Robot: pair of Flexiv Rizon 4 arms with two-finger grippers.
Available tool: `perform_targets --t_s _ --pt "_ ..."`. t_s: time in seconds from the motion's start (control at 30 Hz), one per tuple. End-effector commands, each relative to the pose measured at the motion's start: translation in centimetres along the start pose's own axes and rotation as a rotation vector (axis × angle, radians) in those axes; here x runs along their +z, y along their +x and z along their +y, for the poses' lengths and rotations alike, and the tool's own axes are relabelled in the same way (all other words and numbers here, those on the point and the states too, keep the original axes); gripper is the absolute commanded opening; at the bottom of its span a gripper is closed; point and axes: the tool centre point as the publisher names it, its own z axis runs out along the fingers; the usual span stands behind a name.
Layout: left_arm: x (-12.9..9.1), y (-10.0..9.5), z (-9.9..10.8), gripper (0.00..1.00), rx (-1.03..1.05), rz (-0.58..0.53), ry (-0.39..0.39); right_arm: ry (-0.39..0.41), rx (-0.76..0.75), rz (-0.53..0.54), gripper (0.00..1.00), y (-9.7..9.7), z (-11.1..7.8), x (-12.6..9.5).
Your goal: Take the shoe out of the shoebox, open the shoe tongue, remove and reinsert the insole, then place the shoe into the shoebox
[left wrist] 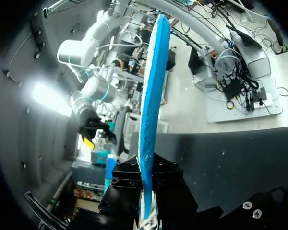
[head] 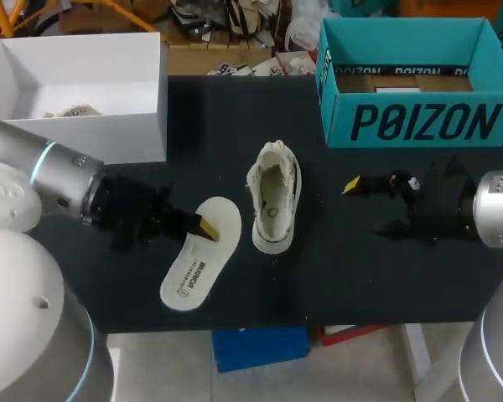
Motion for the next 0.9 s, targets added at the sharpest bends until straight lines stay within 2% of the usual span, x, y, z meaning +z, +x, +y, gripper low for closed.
perform_targets --t_s 0.03,0.9 --pt "0.52 0.33 0.48 0.00 -0.002 0.002 0.003 -0.002 0.001 -0.003 1.00 0.10 -0.06 0.14" --pt "1.34 0.25 1.05 0.00 -0.001 0.025 0.038 -0.002 0.001 -0.003 1.00 0.10 -0.06 0.14"
